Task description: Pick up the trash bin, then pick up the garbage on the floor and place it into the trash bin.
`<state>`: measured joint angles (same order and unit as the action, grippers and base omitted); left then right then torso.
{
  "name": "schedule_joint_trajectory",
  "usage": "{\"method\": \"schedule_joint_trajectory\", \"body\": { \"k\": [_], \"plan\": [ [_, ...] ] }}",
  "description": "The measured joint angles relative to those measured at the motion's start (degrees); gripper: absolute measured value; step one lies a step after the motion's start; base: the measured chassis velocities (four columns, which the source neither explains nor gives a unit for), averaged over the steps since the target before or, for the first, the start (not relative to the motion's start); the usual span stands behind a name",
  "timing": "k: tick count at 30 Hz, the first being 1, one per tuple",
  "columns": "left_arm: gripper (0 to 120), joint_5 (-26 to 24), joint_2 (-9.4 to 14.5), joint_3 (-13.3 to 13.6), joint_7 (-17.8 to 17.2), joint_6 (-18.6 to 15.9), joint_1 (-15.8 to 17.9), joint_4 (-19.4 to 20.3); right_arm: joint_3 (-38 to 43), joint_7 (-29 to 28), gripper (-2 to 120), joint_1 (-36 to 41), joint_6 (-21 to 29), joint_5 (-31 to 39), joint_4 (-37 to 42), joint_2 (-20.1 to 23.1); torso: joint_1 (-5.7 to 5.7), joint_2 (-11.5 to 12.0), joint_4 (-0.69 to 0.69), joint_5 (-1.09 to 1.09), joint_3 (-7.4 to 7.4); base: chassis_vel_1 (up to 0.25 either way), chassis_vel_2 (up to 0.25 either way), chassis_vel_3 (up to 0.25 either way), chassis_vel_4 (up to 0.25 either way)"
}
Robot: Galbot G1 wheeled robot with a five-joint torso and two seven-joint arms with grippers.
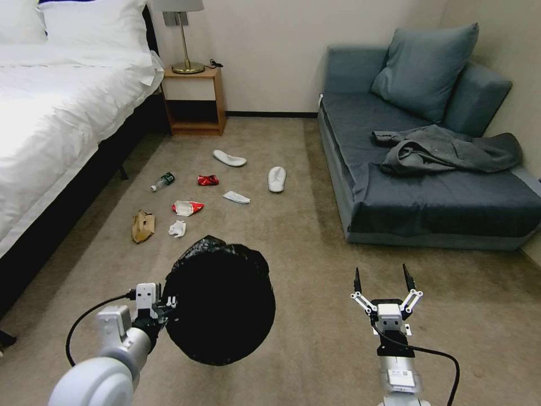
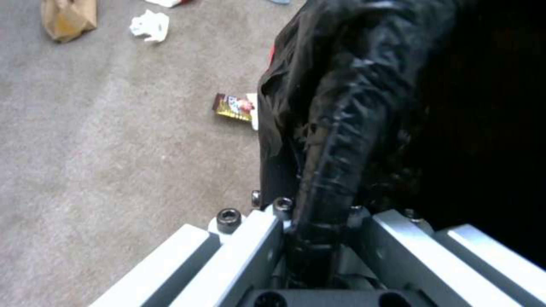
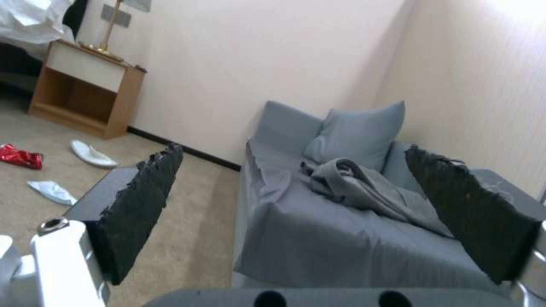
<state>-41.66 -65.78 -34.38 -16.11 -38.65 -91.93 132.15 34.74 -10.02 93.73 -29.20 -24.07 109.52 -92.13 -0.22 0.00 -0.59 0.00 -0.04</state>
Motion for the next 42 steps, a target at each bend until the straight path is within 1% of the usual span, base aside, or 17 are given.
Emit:
{"method": "schedule_joint_trajectory", "body": {
  "k": [2, 3, 4, 6, 12, 30, 42],
  "plan": [
    [0, 0.13, -0.11, 0.18, -0.05, -0.01, -0.01, -0.09, 0.04, 0.01, 100, -0.06, 0.00, 0.00, 0.02, 0.00, 0.00, 0.00, 0.01, 0.00, 0.00, 0.000, 0.000, 0.000, 0.000],
    [0, 1.41, -0.41, 0.40, 0.30, 0.23, -0.10, -0.35, 0.10, 0.05, 100, -0.11, 0.00, 0.00, 0.03, 0.00, 0.00, 0.00, 0.01, -0.01, 0.00, 0.000, 0.000, 0.000, 0.000],
    [0, 1.41, -0.41, 0.40, 0.30, 0.23, -0.10, -0.35, 0.10, 0.05, 100, -0.11, 0.00, 0.00, 0.03, 0.00, 0.00, 0.00, 0.01, -0.01, 0.00, 0.000, 0.000, 0.000, 0.000],
    [0, 3.01, -0.96, 0.55, 0.64, 1.23, -0.45, -0.45, 0.04, 0.12, 100, -0.13, 0.00, -0.07, -0.02, 0.00, 0.00, 0.00, 0.01, 0.00, 0.00, 0.000, 0.000, 0.000, 0.000],
    [0, 2.94, -1.23, 0.68, 0.79, 1.48, -1.03, -0.05, -0.16, 0.19, 100, -0.12, -0.01, -0.46, -0.50, 0.00, 0.00, 0.00, 0.01, 0.00, 0.00, 0.000, 0.000, 0.000, 0.000],
    [0, 2.71, -1.66, 1.18, 0.33, 1.69, -1.07, 0.07, -0.55, 0.72, 100, 0.15, -0.32, -1.18, -1.02, 0.00, 0.00, 0.00, 0.01, 0.00, 0.00, 0.000, 0.000, 0.000, 0.000],
    [0, 2.87, -2.72, 1.13, 0.13, 1.67, -1.62, 0.35, -0.46, 0.89, 100, 0.07, -0.73, -1.30, -1.02, 0.00, 0.00, 0.00, 0.01, 0.00, 0.00, 0.000, 0.000, 0.000, 0.000]
  ]
}}
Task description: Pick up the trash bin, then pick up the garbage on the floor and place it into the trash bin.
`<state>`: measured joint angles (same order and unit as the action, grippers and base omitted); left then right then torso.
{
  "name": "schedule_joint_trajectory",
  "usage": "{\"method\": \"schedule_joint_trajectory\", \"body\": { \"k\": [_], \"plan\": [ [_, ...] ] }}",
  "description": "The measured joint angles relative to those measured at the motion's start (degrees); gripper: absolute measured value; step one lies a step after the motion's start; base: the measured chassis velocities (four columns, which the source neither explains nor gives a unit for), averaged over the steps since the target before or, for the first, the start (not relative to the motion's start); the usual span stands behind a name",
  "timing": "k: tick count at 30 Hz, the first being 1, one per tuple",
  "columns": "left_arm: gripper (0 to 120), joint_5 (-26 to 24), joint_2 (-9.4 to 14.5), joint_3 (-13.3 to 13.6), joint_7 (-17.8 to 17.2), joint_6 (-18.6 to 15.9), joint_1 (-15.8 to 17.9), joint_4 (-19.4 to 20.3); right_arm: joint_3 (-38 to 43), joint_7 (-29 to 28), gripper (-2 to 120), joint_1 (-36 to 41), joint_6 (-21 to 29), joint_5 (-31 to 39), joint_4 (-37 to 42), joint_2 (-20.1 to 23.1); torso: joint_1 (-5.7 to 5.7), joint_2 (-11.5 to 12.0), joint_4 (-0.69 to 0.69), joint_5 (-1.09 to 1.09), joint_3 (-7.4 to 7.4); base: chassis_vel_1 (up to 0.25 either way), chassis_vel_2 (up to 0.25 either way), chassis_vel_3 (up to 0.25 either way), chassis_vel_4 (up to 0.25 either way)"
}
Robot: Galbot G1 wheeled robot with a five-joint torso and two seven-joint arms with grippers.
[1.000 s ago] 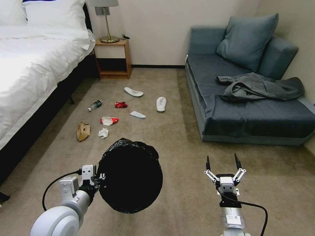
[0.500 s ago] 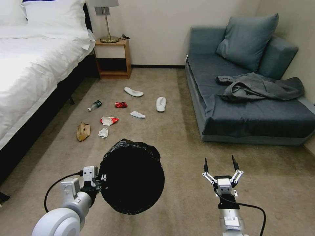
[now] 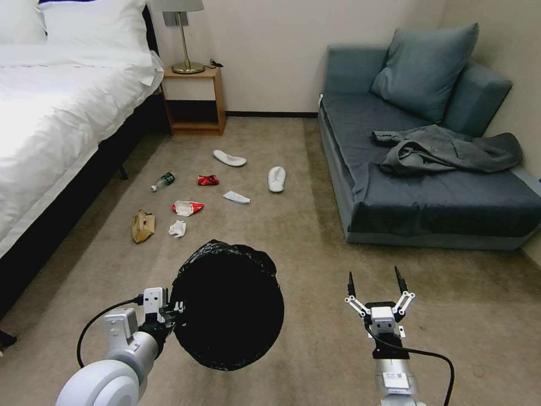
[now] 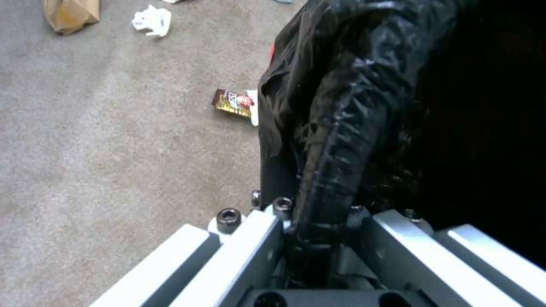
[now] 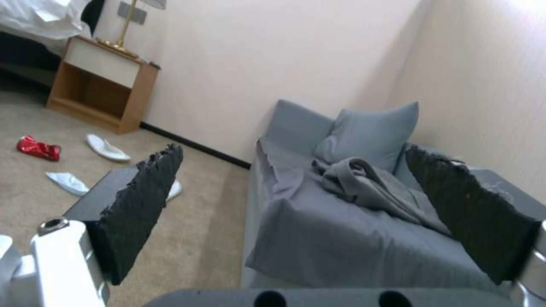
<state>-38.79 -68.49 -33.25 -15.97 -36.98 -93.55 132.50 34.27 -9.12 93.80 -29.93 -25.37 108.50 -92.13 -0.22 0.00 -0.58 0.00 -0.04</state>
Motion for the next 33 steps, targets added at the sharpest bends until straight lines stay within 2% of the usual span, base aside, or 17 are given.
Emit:
{"method": "schedule_joint_trajectory", "body": {
  "k": [11, 18, 26, 28, 33],
  "plan": [
    [0, -3.09, 0.01, 0.09, -1.77, -2.21, -0.74, 0.12, 0.08, 0.03, 100, 0.05, -0.08, -0.20, 0.15, 0.00, 0.00, 0.00, 0.00, 0.00, 0.00, 0.000, 0.000, 0.000, 0.000],
    [0, -4.26, -0.13, -0.04, -2.96, -2.67, 0.25, -0.20, 0.21, 0.03, 100, 0.15, -0.17, -0.17, 0.17, 0.00, 0.00, 0.00, 0.00, 0.00, 0.00, 0.000, 0.000, 0.000, 0.000],
    [0, -10.69, -0.25, -0.80, -7.81, -4.57, 0.75, 0.36, 0.11, 0.24, 100, -0.88, 0.04, 0.60, -1.01, 0.00, 0.00, 0.00, 0.00, 0.00, 0.00, 0.000, 0.000, 0.000, 0.000],
    [0, -13.19, -0.98, -0.92, -10.16, -5.12, 0.21, 1.69, -0.39, 0.31, 100, -0.95, -0.30, 0.67, -1.71, 0.00, 0.00, 0.00, 0.00, 0.01, 0.00, 0.000, 0.000, 0.000, 0.000],
    [0, -15.52, -2.16, -0.67, -13.38, -5.14, -0.55, 3.28, -0.38, 0.42, 100, -0.75, -0.92, 0.86, -1.92, 0.00, 0.00, 0.00, 0.00, 0.01, 0.00, 0.000, 0.000, 0.000, 0.000]
  ]
}}
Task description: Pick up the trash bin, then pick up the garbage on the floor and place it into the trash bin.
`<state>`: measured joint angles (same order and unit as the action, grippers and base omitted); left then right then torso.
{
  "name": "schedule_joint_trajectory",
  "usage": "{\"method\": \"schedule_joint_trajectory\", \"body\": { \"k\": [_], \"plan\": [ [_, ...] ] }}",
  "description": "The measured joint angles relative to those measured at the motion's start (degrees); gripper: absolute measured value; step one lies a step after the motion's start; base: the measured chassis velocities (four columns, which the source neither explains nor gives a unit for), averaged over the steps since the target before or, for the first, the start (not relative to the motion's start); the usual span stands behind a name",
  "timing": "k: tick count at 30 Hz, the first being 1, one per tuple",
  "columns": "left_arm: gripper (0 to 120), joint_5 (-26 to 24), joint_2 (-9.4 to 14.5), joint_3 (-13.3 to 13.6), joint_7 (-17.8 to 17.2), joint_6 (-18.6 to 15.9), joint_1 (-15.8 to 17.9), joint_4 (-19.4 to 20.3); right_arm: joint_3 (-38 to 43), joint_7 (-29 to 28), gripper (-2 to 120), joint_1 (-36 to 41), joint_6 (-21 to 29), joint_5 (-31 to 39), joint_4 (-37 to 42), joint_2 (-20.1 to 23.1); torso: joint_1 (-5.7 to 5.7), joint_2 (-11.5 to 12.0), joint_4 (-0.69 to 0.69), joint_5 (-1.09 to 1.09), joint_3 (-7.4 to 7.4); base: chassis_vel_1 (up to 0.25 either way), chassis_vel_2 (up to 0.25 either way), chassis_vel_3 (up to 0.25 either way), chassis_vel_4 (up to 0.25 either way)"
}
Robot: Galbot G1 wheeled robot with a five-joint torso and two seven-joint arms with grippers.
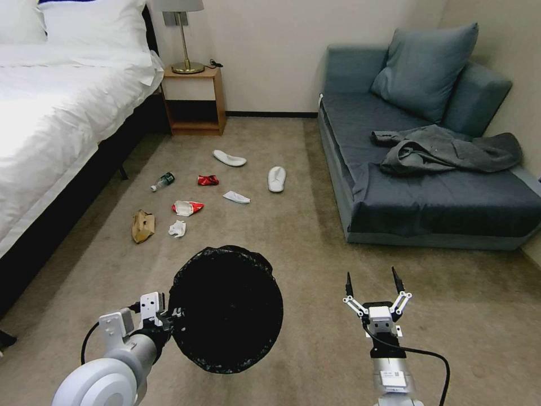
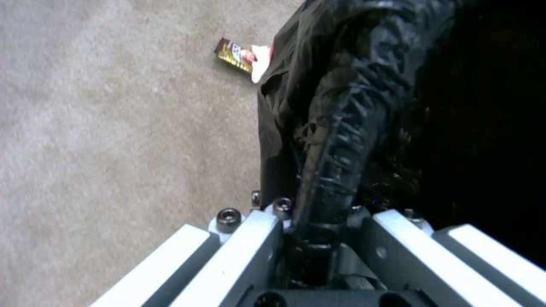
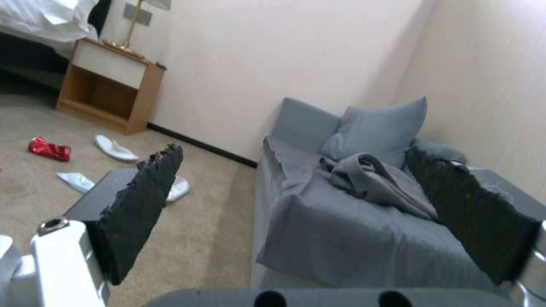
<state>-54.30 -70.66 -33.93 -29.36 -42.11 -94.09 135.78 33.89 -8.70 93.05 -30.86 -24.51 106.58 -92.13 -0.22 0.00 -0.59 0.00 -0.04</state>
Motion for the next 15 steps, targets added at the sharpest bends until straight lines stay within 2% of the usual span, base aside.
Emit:
{"method": "schedule_joint_trajectory", "body": {
  "k": [4, 6, 7, 8, 9, 10, 12, 15],
  "plan": [
    [0, -0.01, -0.73, 0.24, -1.40, -0.02, -0.71, 0.93, 0.22, 0.01, 100, 0.24, -0.31, 0.08, 0.03, 0.00, 0.00, 0.00, 0.00, 0.00, 0.00, 0.000, 0.000, 0.000, 0.000],
    [0, 3.85, -0.18, 0.19, -0.96, -0.14, -1.14, 1.19, 0.23, 0.01, 100, 0.53, -0.47, 0.13, 0.31, 0.00, 0.00, 0.00, 0.00, -0.01, 0.00, 0.000, 0.000, 0.000, 0.000],
    [0, 3.85, -0.18, 0.19, -0.96, -0.14, -1.14, 1.19, 0.23, 0.01, 100, 0.53, -0.47, 0.13, 0.31, 0.00, 0.00, 0.00, 0.00, -0.01, 0.00, 0.000, 0.000, 0.000, 0.000],
    [0, 4.95, 0.44, 0.07, -0.66, -0.14, -1.13, 1.19, 0.22, 0.02, 100, 0.56, -0.47, 0.14, 0.37, 0.00, 0.00, 0.00, 0.01, -0.01, 0.00, 0.000, 0.000, 0.000, 0.000],
    [0, 5.99, 2.14, -0.22, -0.03, -0.14, -0.85, 0.76, 0.14, 0.00, 100, 0.58, -0.48, 0.24, 0.55, 0.00, 0.00, 0.00, 0.01, 0.00, 0.00, 0.000, 0.000, 0.000, 0.000],
    [0, 5.99, 2.14, -0.22, -0.03, -0.14, -0.85, 0.76, 0.14, 0.00, 100, 0.58, -0.48, 0.24, 0.55, 0.00, 0.00, 0.00, 0.01, 0.00, 0.00, 0.000, 0.000, 0.000, 0.000],
    [0, 6.03, 4.49, -0.65, 0.65, -0.14, -0.07, -0.80, -0.13, -0.59, 100, 0.57, -0.46, 0.48, 0.84, 0.00, 0.00, 0.00, -0.01, -0.01, 0.00, 0.000, 0.000, 0.000, 0.000],
    [0, 5.71, 5.54, -1.08, 1.33, -0.14, 0.42, -1.61, -0.38, -1.17, 100, 0.57, -0.33, 0.84, 1.19, 0.00, 0.00, 0.00, 0.00, -0.02, 0.00, 0.000, 0.000, 0.000, 0.000]
  ]
}}
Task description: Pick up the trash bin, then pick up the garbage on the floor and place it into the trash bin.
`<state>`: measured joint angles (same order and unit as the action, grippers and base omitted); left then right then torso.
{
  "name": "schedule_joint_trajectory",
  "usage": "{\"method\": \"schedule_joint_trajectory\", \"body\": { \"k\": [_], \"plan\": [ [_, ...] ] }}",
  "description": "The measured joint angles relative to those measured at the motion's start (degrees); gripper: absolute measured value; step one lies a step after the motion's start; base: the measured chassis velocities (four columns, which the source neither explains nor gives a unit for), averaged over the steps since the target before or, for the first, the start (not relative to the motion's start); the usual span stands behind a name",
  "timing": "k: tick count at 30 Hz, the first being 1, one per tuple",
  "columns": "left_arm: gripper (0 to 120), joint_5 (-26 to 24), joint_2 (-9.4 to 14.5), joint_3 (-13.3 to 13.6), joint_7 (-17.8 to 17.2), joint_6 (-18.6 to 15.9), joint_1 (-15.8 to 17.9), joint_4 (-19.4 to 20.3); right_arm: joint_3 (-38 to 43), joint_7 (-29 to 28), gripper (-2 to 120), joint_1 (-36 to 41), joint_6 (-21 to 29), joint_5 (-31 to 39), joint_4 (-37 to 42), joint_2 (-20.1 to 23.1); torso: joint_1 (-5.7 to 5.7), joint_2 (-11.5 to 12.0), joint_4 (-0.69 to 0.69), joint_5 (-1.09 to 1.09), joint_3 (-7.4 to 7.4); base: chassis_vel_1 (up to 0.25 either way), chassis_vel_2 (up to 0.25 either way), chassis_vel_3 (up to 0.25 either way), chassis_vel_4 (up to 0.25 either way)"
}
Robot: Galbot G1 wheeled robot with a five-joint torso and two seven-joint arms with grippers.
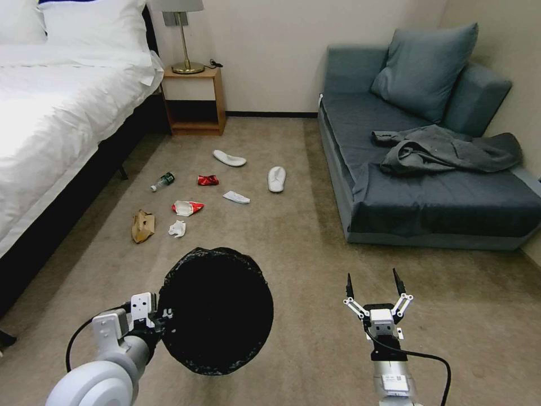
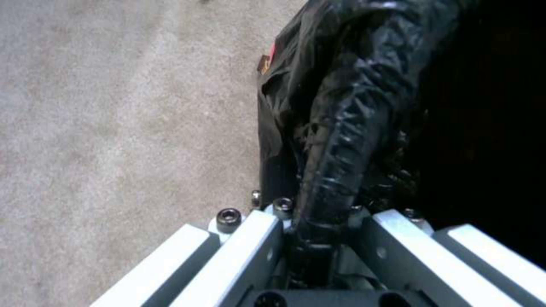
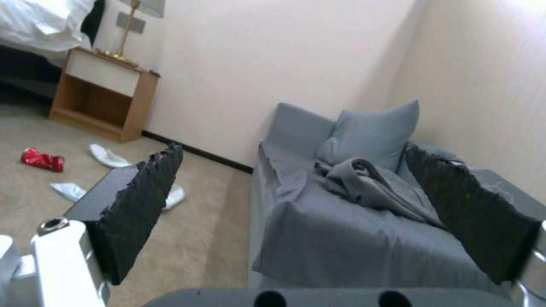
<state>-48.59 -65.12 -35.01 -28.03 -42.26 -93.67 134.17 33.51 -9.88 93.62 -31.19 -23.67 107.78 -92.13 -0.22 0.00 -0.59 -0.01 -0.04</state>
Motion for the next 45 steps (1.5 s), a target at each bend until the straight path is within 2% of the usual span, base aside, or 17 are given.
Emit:
{"method": "schedule_joint_trajectory", "body": {
  "k": [9, 18, 28, 29, 36, 45],
  "plan": [
    [0, -0.72, 0.34, -0.36, 0.82, 0.02, -0.22, 0.51, -0.21, 0.11, 100, 0.48, -0.41, 0.30, 0.51, 0.00, 0.00, 0.00, 0.00, 0.01, 0.00, 0.000, 0.000, 0.000, 0.000],
    [0, 0.56, 0.94, -0.66, 1.33, 0.04, -2.43, 0.50, -0.58, 1.09, 100, 0.56, -1.38, 0.71, 0.87, 0.00, 0.00, 0.00, 0.01, 0.01, 0.01, 0.000, 0.000, 0.000, 0.000],
    [0, 2.12, -0.10, -1.25, 1.57, 0.09, -2.81, 0.99, -0.29, 3.07, 99, 1.00, -2.02, 0.15, 0.75, 0.00, 0.00, 0.00, 0.00, 0.01, 0.01, 0.000, 0.000, 0.000, 0.000],
    [0, 2.75, -0.53, -1.25, 1.77, 0.09, -3.04, 1.17, -0.28, 3.26, 95, 0.86, -1.91, 0.00, 0.51, 0.00, 0.00, 0.00, 0.00, 0.01, 0.00, 0.000, 0.000, 0.000, 0.000],
    [0, 3.94, -1.80, -1.20, 2.15, 0.12, -3.28, 1.53, -0.21, 3.50, 90, 0.89, -2.07, -0.51, -0.16, 0.00, 0.00, 0.00, 0.00, 0.01, 0.01, 0.000, 0.000, 0.000, 0.000],
    [0, 4.37, -2.50, -2.24, 2.20, 0.13, -3.04, 1.91, -0.34, 3.69, 90, 0.98, -2.67, -0.95, -0.81, 0.00, 0.01, 0.00, 0.00, 0.02, 0.01, -0.158, 0.169, 0.156, -0.145]
  ]
}}
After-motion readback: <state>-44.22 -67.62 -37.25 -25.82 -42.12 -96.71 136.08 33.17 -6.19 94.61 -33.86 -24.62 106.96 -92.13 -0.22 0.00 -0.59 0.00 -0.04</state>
